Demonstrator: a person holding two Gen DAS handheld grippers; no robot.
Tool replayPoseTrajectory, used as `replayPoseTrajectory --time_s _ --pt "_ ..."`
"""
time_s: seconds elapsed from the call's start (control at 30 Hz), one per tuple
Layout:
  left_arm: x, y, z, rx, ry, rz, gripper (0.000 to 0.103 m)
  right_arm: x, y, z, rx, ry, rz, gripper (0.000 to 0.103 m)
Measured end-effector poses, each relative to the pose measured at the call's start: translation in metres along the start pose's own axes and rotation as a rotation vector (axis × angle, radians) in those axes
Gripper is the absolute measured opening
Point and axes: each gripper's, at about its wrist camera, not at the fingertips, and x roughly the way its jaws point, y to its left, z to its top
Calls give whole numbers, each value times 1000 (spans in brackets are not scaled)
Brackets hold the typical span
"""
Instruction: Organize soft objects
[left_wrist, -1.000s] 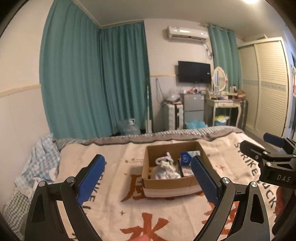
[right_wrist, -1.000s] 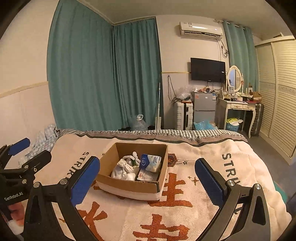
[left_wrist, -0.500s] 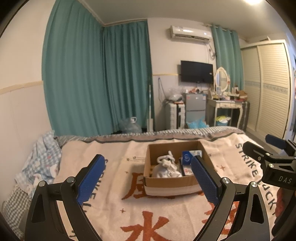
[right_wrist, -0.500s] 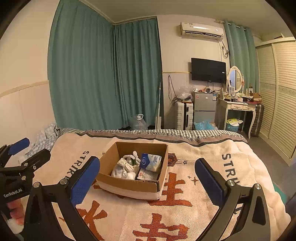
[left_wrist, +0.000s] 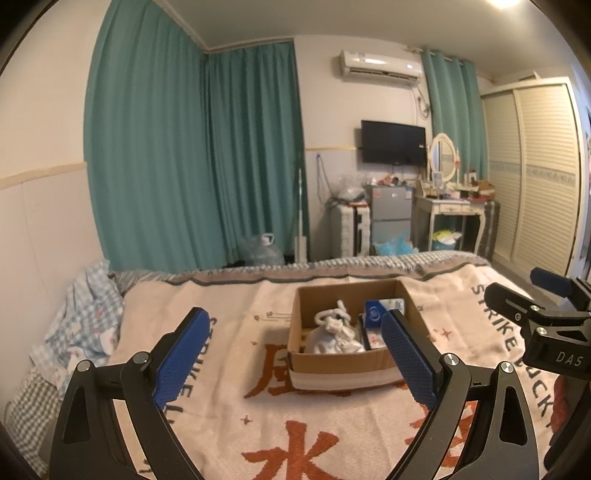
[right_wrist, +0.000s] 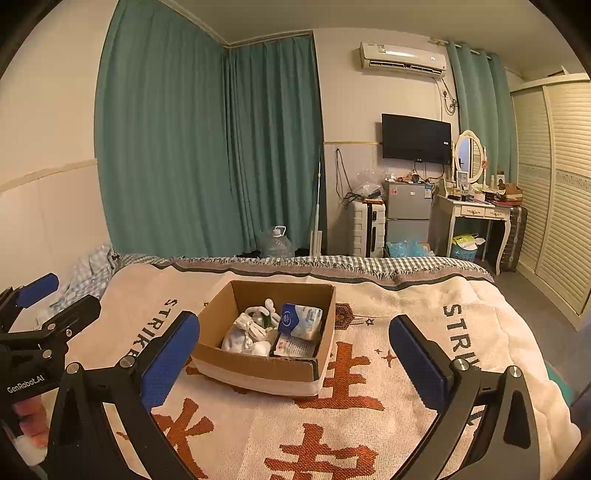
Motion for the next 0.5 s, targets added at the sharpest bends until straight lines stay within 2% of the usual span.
replayPoseTrajectory --time_s 0.5 --pt "0 -2 -1 1 6 1 96 3 0 -2 1 1 4 103"
